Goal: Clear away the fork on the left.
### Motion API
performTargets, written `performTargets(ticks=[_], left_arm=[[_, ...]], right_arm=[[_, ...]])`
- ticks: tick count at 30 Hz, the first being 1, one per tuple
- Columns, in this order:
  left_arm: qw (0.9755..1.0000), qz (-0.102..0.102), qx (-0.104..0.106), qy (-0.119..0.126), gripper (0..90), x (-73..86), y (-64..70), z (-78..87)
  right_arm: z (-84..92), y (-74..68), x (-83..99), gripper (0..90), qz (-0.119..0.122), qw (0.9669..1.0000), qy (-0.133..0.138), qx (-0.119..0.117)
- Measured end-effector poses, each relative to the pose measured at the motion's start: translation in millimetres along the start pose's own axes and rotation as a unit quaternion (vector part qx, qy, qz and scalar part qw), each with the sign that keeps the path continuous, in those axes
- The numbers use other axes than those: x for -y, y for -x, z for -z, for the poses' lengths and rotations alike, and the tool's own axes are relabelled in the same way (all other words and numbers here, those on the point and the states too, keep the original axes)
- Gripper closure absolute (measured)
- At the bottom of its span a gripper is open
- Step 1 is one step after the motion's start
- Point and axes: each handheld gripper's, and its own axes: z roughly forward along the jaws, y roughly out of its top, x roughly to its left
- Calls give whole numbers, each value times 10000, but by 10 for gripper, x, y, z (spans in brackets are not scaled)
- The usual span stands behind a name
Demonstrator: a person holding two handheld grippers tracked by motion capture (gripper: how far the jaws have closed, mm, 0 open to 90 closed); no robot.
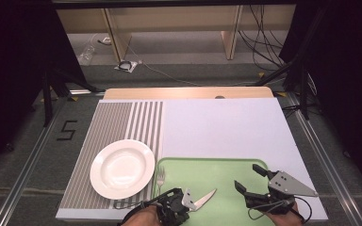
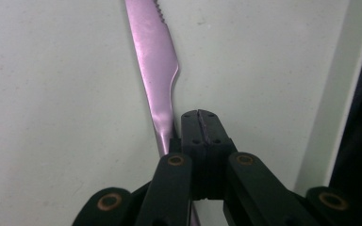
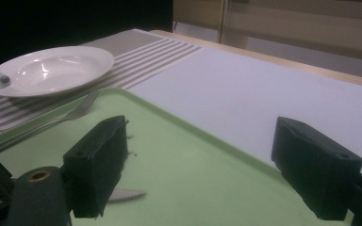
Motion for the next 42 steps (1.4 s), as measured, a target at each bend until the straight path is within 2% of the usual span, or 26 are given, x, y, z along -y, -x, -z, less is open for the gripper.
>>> performTargets(ticks=[19,23,25,42], left_arm=[[9989,354,-298,-118,894,96,-215,84],[9984,465,-279,-135,893,124,-261,102],[9980,503,-340,-162,894,135,-277,113],[9963,705,-422,-255,894,206,-395,167]], right_arm=[[-1,0,1,198,4,10000,-16,-1],[-1,-1,1,198,14,10000,-37,0],[-2,-1,2,198,4,10000,-43,-3],[-6,2,4,198,7,10000,-38,-8]])
